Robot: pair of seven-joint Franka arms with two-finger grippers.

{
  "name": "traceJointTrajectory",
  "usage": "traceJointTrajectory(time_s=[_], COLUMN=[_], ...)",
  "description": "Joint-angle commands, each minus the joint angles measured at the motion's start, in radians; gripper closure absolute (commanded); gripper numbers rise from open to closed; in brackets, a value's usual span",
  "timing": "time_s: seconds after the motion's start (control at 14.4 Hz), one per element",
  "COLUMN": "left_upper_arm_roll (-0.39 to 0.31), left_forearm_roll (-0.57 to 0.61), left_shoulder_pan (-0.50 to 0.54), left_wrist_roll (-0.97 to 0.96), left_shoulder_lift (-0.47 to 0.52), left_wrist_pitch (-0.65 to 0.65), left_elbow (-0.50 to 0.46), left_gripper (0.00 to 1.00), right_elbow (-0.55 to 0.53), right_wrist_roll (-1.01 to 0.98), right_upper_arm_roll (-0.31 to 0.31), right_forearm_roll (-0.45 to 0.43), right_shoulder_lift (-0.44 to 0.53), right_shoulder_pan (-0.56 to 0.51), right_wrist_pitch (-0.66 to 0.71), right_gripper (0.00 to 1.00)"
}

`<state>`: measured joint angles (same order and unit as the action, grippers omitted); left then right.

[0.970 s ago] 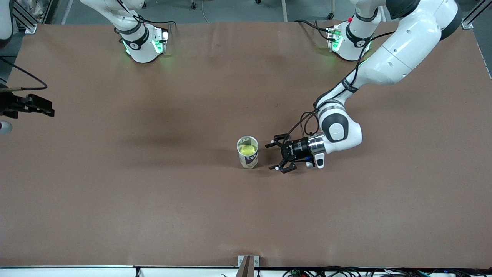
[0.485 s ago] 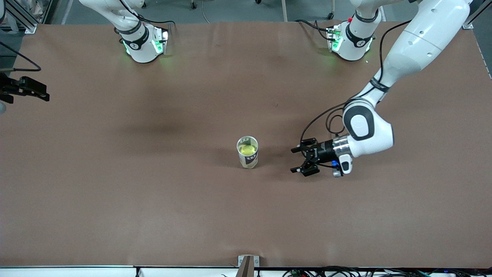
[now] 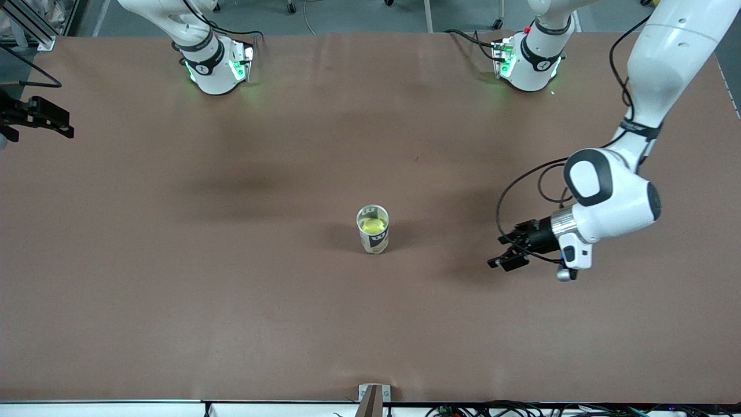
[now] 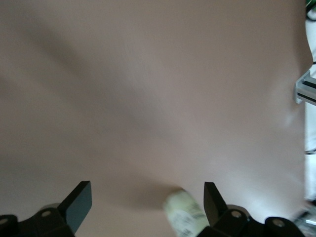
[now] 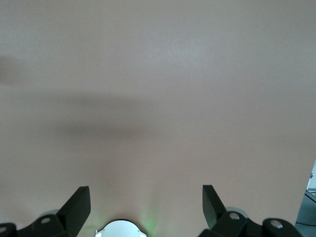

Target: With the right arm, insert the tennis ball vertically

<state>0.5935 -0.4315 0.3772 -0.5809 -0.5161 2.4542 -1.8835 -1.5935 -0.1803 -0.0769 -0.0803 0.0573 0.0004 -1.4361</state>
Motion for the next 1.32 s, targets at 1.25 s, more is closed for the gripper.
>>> traceJointTrajectory(time_s=[1.25], left_upper_arm_roll=[-0.003], left_forearm_roll=[0.422], left_shoulder_pan=[0.249], left_wrist_roll=[0.019], left_shoulder_lift=[0.355], left_wrist_pitch=[-0.688], left_elbow=[0.256], left_gripper=[0.0], right_elbow=[-0.029], right_wrist_roll=[0.001], right_upper_arm_roll=[0.02], right_forearm_roll=[0.073], right_shoulder_lift=[0.075], right_shoulder_pan=[-0.007], right_wrist_pitch=[0.01], right_gripper=[0.0])
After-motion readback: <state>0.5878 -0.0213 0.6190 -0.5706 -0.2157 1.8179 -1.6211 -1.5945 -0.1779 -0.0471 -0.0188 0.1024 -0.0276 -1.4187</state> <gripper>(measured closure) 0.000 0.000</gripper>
